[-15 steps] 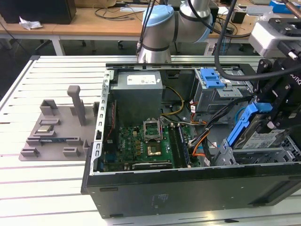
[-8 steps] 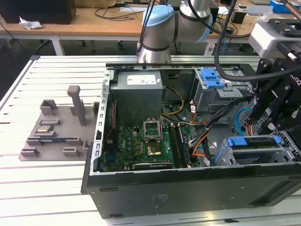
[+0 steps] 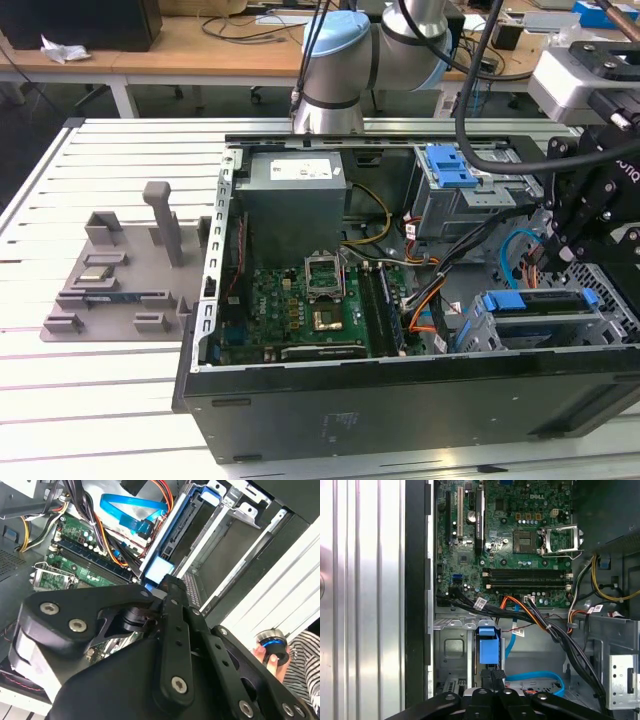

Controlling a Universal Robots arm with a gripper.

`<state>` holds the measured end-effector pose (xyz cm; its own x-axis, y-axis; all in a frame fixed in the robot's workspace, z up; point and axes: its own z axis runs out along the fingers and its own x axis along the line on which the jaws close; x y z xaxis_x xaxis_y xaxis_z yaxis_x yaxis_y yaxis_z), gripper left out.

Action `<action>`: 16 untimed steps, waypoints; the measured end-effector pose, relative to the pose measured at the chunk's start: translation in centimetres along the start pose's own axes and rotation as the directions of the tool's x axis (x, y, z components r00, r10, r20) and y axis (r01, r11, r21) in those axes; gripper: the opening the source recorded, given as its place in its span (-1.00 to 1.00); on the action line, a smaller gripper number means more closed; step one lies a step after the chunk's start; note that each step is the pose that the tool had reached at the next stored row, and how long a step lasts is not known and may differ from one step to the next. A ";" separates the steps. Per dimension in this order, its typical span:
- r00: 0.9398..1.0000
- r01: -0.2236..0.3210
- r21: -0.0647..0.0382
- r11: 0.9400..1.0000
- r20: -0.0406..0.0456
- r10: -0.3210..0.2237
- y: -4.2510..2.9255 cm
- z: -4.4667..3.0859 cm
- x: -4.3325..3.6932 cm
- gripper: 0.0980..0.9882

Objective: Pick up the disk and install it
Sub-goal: 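Insert the disk into the insertion slot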

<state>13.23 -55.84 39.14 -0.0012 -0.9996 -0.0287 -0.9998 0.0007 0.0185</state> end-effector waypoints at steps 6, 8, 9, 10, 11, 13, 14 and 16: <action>1.000 0.000 0.000 1.000 0.000 0.000 0.00 0.04 0.00 -0.98; 1.000 0.000 0.000 1.000 0.000 0.000 0.00 0.05 0.00 -0.98; 1.000 0.000 0.000 1.000 0.000 0.000 0.00 0.03 0.00 -0.98; 1.000 0.000 0.000 1.000 0.000 0.000 0.00 -0.02 0.00 -0.98; 1.000 0.000 0.000 1.000 0.000 0.000 0.00 -0.12 0.00 -0.98; 1.000 0.000 0.000 1.000 0.000 0.000 0.00 -0.40 -0.03 -0.98; 1.000 0.000 0.000 1.000 0.000 0.000 0.00 -0.65 -0.05 -0.98; 1.000 0.000 0.000 1.000 0.000 0.000 0.01 -1.01 -0.08 -0.98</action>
<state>13.24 -55.79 40.15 -0.0012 -0.9996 -0.0289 -0.9998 0.0007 0.0184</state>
